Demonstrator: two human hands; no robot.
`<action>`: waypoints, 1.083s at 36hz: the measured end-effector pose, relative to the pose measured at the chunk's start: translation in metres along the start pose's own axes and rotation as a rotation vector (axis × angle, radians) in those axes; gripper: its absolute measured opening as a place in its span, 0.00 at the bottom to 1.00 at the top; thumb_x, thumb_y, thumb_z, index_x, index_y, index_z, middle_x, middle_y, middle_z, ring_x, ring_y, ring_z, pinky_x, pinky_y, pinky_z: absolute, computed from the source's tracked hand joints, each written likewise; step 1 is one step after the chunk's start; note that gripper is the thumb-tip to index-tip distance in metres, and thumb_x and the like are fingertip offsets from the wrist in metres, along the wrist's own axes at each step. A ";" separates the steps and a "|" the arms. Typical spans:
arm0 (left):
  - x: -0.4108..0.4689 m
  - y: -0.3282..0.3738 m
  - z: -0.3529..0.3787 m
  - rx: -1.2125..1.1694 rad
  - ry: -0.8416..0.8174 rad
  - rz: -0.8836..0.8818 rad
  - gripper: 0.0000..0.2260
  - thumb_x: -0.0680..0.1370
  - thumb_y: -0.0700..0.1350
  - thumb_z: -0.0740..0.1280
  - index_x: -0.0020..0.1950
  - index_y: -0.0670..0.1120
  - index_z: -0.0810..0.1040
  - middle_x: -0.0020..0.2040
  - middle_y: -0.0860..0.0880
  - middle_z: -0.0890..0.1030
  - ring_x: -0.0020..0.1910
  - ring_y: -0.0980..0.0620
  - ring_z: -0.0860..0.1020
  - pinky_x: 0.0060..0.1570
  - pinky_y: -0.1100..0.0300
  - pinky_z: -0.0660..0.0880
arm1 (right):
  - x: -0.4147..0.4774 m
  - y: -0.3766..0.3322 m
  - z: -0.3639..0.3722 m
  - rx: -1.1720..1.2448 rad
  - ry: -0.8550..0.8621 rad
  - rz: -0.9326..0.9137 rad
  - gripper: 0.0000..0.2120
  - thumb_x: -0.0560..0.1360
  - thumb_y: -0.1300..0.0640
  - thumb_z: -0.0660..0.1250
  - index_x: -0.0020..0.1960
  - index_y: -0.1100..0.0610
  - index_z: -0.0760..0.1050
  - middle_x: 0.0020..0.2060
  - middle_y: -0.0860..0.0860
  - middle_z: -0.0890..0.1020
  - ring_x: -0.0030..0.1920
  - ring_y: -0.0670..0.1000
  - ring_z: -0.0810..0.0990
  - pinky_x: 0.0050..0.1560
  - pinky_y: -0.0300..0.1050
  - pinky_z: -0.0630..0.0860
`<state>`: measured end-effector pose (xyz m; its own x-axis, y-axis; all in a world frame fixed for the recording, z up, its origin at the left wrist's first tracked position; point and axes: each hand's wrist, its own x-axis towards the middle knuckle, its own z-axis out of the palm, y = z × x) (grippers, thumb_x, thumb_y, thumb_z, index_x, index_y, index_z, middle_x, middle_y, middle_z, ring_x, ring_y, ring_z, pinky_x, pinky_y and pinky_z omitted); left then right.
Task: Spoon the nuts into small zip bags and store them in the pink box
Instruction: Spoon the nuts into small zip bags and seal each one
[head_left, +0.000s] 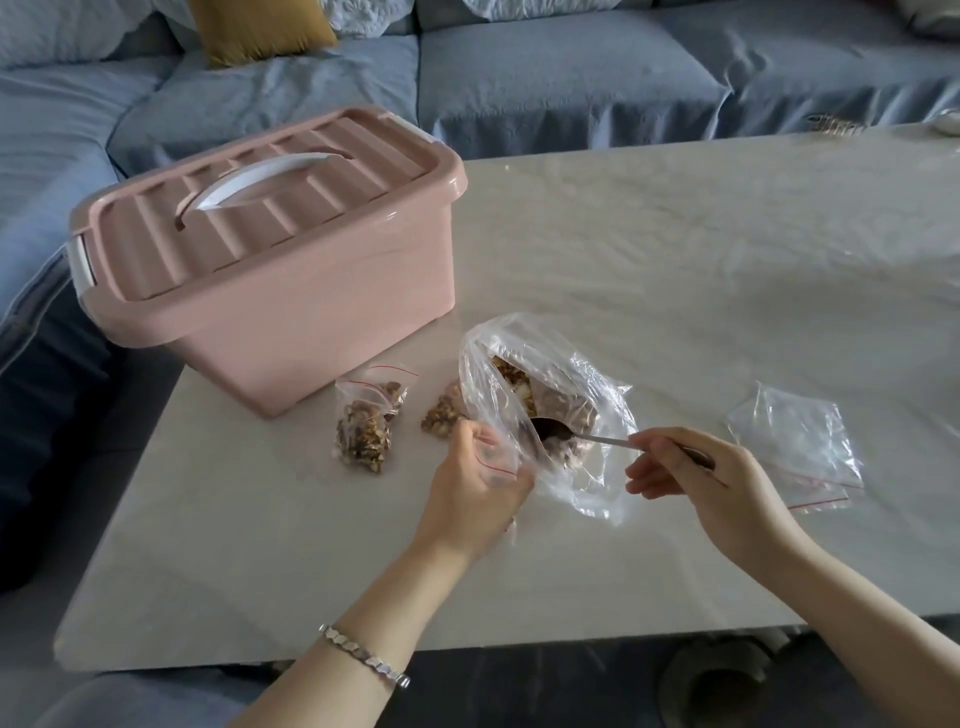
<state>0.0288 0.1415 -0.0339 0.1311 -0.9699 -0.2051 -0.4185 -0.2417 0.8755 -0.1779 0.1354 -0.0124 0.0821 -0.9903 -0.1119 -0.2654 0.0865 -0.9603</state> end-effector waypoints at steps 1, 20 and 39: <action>0.001 0.001 0.000 -0.004 0.019 0.002 0.14 0.71 0.47 0.71 0.45 0.54 0.65 0.43 0.58 0.74 0.40 0.63 0.73 0.37 0.73 0.67 | 0.000 0.000 0.002 0.054 0.007 0.033 0.13 0.79 0.66 0.57 0.45 0.56 0.79 0.35 0.55 0.83 0.36 0.55 0.83 0.40 0.42 0.80; -0.013 -0.004 -0.021 -0.001 0.005 -0.016 0.12 0.71 0.47 0.72 0.46 0.52 0.69 0.49 0.59 0.76 0.44 0.66 0.75 0.40 0.71 0.67 | -0.002 -0.006 0.005 0.651 0.064 0.524 0.12 0.80 0.60 0.57 0.48 0.64 0.77 0.31 0.58 0.83 0.30 0.51 0.83 0.29 0.38 0.79; 0.003 -0.004 -0.027 0.225 0.131 0.276 0.15 0.69 0.41 0.74 0.46 0.49 0.68 0.38 0.58 0.75 0.37 0.58 0.77 0.41 0.71 0.71 | 0.003 -0.081 -0.022 0.365 0.084 0.205 0.14 0.80 0.58 0.56 0.43 0.63 0.76 0.25 0.56 0.81 0.25 0.51 0.80 0.25 0.35 0.75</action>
<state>0.0556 0.1406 -0.0263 0.0935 -0.9910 0.0957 -0.6393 0.0139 0.7688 -0.1771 0.1231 0.0704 -0.0195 -0.9526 -0.3036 0.0907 0.3008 -0.9494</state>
